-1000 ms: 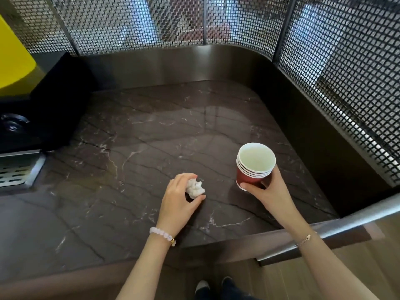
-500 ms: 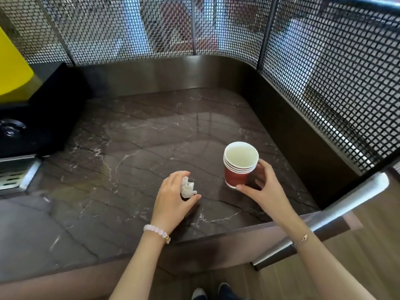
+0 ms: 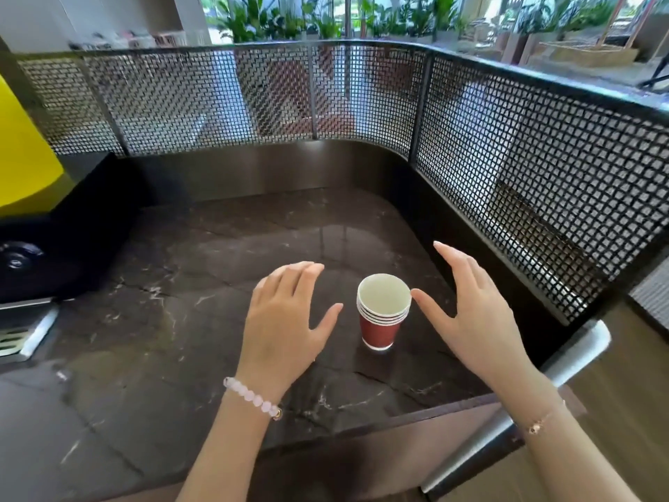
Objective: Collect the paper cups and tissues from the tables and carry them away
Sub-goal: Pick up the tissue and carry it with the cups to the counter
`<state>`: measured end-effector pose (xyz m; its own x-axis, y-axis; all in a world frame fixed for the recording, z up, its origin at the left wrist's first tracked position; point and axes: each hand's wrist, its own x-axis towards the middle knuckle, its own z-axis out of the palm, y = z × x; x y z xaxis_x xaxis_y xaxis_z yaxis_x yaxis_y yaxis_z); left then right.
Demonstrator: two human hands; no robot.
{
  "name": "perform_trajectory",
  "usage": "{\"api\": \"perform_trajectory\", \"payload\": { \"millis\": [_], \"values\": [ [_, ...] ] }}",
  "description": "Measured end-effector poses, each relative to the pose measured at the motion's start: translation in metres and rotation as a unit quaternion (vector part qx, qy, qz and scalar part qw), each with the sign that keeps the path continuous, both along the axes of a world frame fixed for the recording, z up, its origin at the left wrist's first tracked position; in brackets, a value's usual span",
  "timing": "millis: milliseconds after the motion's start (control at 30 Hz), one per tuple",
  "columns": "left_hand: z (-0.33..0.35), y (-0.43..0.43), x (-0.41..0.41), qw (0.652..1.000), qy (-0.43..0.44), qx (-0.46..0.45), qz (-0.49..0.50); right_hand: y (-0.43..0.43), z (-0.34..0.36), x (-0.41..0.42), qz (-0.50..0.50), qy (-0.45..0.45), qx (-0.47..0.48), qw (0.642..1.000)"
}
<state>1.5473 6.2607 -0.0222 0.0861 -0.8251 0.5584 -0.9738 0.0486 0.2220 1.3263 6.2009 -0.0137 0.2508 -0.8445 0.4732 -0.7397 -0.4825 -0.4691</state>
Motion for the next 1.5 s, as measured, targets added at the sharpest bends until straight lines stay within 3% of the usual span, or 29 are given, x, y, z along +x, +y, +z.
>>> {"api": "perform_trajectory", "payload": {
  "millis": [300, 667, 1100, 1500],
  "values": [
    [0.026, -0.009, -0.014, 0.997, -0.078, 0.0, 0.024, -0.005, 0.028, -0.003, 0.009, 0.035, -0.064, 0.997],
    [0.042, -0.002, -0.031, 0.996, -0.081, -0.024, 0.005, 0.009, 0.034, -0.01, 0.002, 0.024, -0.075, 0.997],
    [0.038, 0.058, -0.04, 0.983, -0.057, -0.043, -0.169, 0.127, 0.031, -0.027, -0.166, 0.059, -0.074, 0.982],
    [0.039, 0.089, -0.124, 0.932, -0.028, -0.051, -0.359, 0.229, 0.032, -0.099, -0.338, 0.054, -0.081, 0.936]
  ]
}}
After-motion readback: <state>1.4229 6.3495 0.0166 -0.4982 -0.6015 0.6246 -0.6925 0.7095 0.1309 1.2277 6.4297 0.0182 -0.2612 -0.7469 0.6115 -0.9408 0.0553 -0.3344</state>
